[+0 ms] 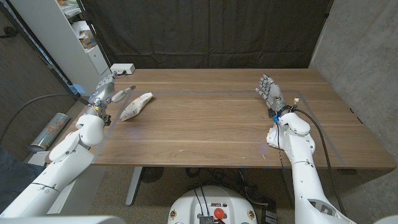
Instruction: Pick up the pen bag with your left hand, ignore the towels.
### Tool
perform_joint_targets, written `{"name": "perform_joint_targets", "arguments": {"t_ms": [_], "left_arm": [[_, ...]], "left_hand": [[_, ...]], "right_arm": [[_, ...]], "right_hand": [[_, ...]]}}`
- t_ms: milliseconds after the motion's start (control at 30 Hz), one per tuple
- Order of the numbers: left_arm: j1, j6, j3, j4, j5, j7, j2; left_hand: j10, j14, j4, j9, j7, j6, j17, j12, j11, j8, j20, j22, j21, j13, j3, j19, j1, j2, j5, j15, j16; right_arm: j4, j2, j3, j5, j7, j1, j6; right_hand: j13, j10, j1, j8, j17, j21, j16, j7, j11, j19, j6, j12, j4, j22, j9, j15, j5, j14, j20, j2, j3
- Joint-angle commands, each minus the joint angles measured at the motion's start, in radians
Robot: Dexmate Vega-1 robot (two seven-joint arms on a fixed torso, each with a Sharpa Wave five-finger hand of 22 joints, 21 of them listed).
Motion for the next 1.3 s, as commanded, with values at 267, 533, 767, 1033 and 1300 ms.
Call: {"name": "perform_joint_targets", "arguments": {"t_ms": [267, 533, 767, 1033, 1300], "left_arm": [[-0.037, 0.146, 0.053, -0.015, -0.004, -0.043, 0.035], [-0.064, 0.212, 0.107, -0.025, 0.029, -0.04, 0.055], [-0.079, 0.274, 0.141, -0.042, 0.058, -0.037, 0.071], [-0.088, 0.325, 0.168, -0.06, 0.075, -0.039, 0.085], [-0.119, 0.383, 0.218, -0.06, 0.103, -0.052, 0.1]], "left_hand": [[0.014, 0.019, -0.01, 0.001, 0.009, 0.08, 0.006, 0.018, 0.017, 0.034, 0.019, 0.007, 0.012, 0.005, -0.004, -0.001, 0.057, -0.03, 0.023, 0.017, 0.015], [0.026, 0.03, -0.01, 0.001, 0.01, 0.092, 0.006, 0.021, 0.017, 0.033, 0.031, 0.007, 0.015, 0.005, -0.006, 0.014, 0.069, -0.037, 0.028, 0.017, 0.016], [0.028, 0.037, -0.011, 0.001, 0.007, 0.076, 0.007, 0.02, 0.024, 0.02, 0.068, 0.008, 0.019, 0.006, -0.009, 0.036, 0.087, -0.049, 0.035, 0.021, 0.015], [0.024, 0.039, -0.011, 0.001, 0.007, 0.059, 0.007, 0.017, 0.032, 0.01, 0.083, 0.008, 0.018, 0.006, -0.013, 0.041, 0.099, -0.059, 0.04, 0.032, 0.013], [0.012, 0.037, -0.011, 0.002, 0.007, 0.041, 0.007, 0.012, 0.042, 0.003, 0.088, 0.009, 0.014, 0.007, -0.017, 0.041, 0.111, -0.069, 0.044, 0.043, 0.01]], "right_arm": [[0.011, -0.002, -0.003, -0.008, 0.009, 0.005, -0.009], [0.014, -0.005, 0.006, -0.004, 0.013, 0.002, -0.005], [0.015, -0.007, 0.011, 0.0, 0.016, 0.002, -0.001], [0.021, -0.011, 0.017, 0.008, 0.023, 0.004, 0.005], [0.018, -0.015, 0.023, 0.013, 0.028, 0.0, 0.007]], "right_hand": [[0.004, 0.001, 0.003, 0.004, 0.002, 0.004, 0.004, 0.004, 0.007, 0.005, 0.004, 0.0, 0.0, 0.005, 0.005, -0.003, 0.005, 0.004, 0.005, 0.006, -0.007], [0.004, 0.001, 0.004, 0.004, 0.002, 0.004, 0.003, 0.005, 0.007, 0.004, 0.005, 0.0, -0.001, 0.005, 0.005, -0.002, 0.006, 0.002, 0.006, 0.006, -0.007], [0.004, 0.001, 0.004, 0.004, 0.002, 0.004, 0.003, 0.006, 0.007, 0.004, 0.005, 0.0, -0.001, 0.005, 0.005, -0.001, 0.007, 0.002, 0.006, 0.006, -0.008], [0.004, 0.001, 0.004, 0.004, 0.002, 0.004, 0.003, 0.004, 0.008, 0.003, 0.005, 0.0, -0.001, 0.005, 0.005, -0.001, 0.008, 0.003, 0.008, 0.006, -0.009], [0.004, 0.002, 0.004, 0.004, 0.002, 0.004, 0.003, 0.004, 0.007, 0.003, 0.006, 0.001, -0.002, 0.005, 0.005, -0.001, 0.009, 0.003, 0.008, 0.006, -0.01]]}}
